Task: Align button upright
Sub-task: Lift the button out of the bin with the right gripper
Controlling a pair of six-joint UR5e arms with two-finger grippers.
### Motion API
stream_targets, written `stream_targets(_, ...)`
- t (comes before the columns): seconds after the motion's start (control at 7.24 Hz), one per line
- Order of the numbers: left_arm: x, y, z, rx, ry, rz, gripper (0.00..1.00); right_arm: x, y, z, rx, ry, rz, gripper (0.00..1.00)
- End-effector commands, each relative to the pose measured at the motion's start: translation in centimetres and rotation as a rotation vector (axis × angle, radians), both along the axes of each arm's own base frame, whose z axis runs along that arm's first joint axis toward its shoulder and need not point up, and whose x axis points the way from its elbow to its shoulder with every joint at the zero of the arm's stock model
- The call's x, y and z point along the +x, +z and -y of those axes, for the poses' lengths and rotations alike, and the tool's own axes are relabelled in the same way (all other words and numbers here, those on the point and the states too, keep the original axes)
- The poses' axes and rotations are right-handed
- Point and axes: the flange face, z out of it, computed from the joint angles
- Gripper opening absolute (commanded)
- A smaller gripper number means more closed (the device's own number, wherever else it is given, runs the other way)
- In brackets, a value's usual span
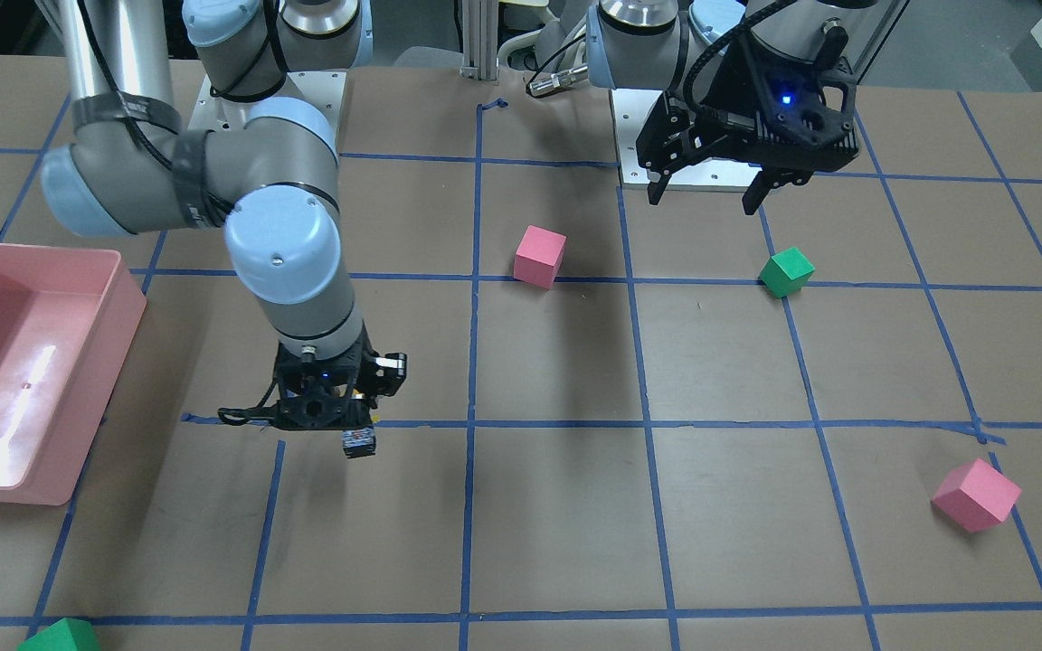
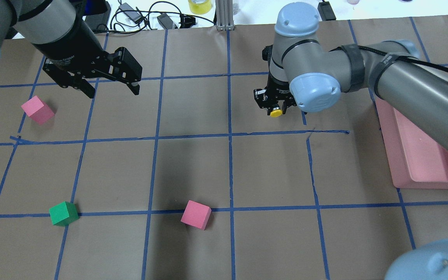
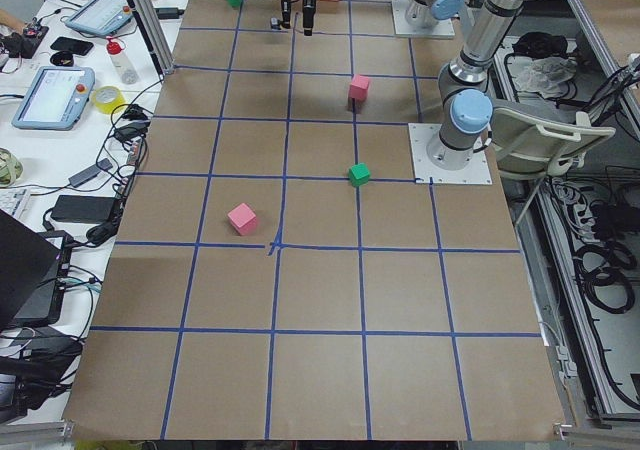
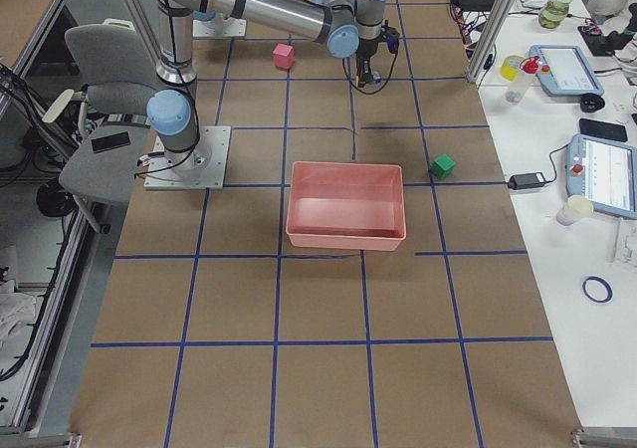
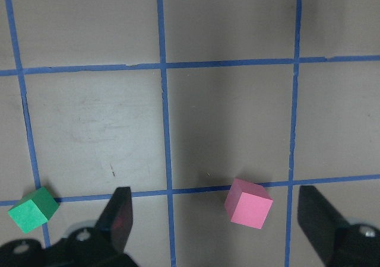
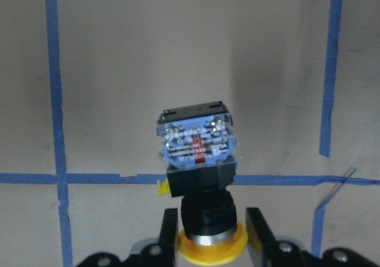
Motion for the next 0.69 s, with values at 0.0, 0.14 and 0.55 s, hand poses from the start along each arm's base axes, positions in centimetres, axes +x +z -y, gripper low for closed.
stream_targets(0.0, -0.1, -0.2, -0.1, 0.004, -0.001, -0.001, 1.0, 3.3, -3.5, 0.3, -0.025, -0.054, 0.008, 0.0)
stream_targets(0.14, -0.1, -0.4, -0.3, 0.006, -0.001, -0.001, 1.0, 3.8, -4.7, 0.6, -0.019, -0.061, 0.038, 0.0)
stream_targets(0.55, -0.1, -0.3, -0.4, 0.004, -0.001, -0.001, 1.0, 4.8, -6.6, 1.7, -0.007, -0.095, 0.098, 0.0)
